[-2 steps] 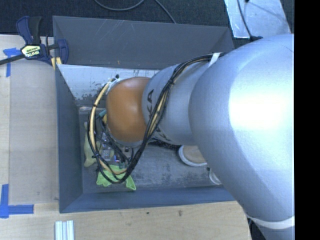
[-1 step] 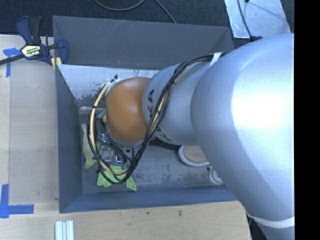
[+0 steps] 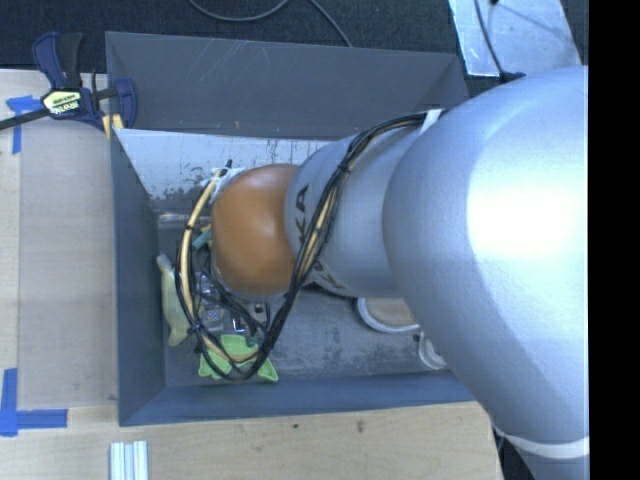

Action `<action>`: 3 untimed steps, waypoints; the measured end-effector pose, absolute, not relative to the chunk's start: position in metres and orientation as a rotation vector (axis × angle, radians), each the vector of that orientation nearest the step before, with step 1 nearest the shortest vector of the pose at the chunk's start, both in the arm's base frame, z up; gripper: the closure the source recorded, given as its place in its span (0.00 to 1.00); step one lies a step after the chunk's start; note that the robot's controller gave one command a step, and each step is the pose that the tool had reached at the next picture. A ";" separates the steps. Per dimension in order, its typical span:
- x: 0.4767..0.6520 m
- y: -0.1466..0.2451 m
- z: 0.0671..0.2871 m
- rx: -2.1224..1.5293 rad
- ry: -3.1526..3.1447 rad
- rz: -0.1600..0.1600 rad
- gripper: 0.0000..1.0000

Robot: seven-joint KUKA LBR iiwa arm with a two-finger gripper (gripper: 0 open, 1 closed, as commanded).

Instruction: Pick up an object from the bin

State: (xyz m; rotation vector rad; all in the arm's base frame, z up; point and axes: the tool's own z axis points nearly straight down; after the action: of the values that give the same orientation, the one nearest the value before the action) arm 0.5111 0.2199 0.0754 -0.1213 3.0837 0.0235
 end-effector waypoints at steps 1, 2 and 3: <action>0.497 0.227 0.074 -0.357 3.062 0.017 1.00; 0.497 0.227 0.074 -0.357 3.062 0.017 1.00; 0.496 0.228 0.076 -0.345 3.063 0.016 1.00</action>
Offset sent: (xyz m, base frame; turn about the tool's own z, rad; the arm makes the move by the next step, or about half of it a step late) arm 0.0000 0.0000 0.0000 0.0000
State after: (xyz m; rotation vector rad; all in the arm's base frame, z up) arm 0.4964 0.2276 0.0756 -0.3448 3.0627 0.0162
